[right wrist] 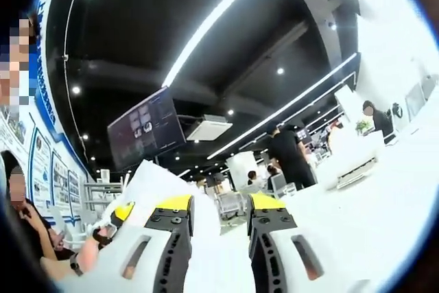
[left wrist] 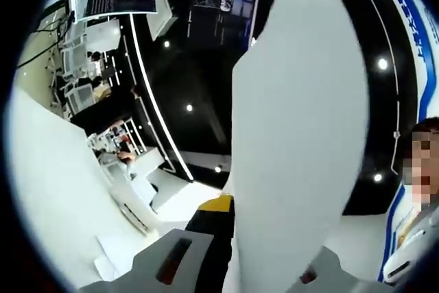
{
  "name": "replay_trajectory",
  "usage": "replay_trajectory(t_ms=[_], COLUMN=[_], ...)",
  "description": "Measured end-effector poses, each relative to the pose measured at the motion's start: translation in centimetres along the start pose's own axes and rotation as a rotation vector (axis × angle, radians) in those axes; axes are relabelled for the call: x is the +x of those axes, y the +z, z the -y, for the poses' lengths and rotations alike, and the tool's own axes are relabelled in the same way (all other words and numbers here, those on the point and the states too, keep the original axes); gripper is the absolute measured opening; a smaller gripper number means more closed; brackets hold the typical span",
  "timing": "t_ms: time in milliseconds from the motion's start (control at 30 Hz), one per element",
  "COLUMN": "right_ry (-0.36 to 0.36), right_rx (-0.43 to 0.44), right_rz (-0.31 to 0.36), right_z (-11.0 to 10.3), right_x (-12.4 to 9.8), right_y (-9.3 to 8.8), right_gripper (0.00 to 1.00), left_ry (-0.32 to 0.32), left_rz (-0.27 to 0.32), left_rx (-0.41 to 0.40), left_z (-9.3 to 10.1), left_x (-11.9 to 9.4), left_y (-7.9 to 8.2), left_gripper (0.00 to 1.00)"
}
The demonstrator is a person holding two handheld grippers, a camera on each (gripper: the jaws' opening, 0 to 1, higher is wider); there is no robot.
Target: Organize the stack of printing papers by aligning and flattening the scattered papers on the table
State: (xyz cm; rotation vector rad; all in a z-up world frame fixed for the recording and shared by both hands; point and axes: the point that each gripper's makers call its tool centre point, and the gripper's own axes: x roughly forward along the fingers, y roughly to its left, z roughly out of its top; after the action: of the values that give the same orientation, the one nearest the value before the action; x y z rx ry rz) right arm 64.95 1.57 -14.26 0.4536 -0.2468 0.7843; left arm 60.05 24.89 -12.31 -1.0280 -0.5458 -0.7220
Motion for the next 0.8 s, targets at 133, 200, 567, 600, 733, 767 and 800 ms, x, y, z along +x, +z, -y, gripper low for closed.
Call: replay_trajectory(t_ms=[133, 200, 567, 600, 733, 767, 800], right_ry=[-0.018, -0.028, -0.1, -0.103, -0.119, -0.124, -0.132], right_rx=[0.0, -0.011, -0.115, -0.115, -0.133, -0.149, -0.175], right_rz=[-0.005, -0.011, -0.055, -0.056, -0.063, -0.066, -0.07], right_z=[0.9, 1.3, 3.7, 3.9, 4.6, 4.8, 5.1], right_x=[-0.4, -0.6, -2.4, -2.5, -3.0, -3.2, -3.4], right_y=[-0.2, -0.4, -1.8, -1.9, -2.4, -2.6, -2.8], right_gripper=[0.26, 0.27, 0.27, 0.27, 0.27, 0.27, 0.27], left_ry=[-0.002, 0.002, 0.074, 0.084, 0.135, 0.155, 0.185], left_rz=[0.002, -0.004, -0.112, -0.119, -0.2, -0.241, -0.261], left_rx=[-0.075, -0.078, -0.135, -0.131, -0.058, -0.051, -0.021], left_z=[-0.2, -0.2, -2.8, -3.3, -5.5, -6.2, -6.7], left_x=[-0.1, -0.2, -1.4, -1.6, -2.7, -3.2, -3.6], left_y=[-0.2, -0.3, -3.2, -3.3, -4.8, -5.5, -5.8], left_gripper=[0.06, 0.06, 0.06, 0.06, 0.06, 0.06, 0.06])
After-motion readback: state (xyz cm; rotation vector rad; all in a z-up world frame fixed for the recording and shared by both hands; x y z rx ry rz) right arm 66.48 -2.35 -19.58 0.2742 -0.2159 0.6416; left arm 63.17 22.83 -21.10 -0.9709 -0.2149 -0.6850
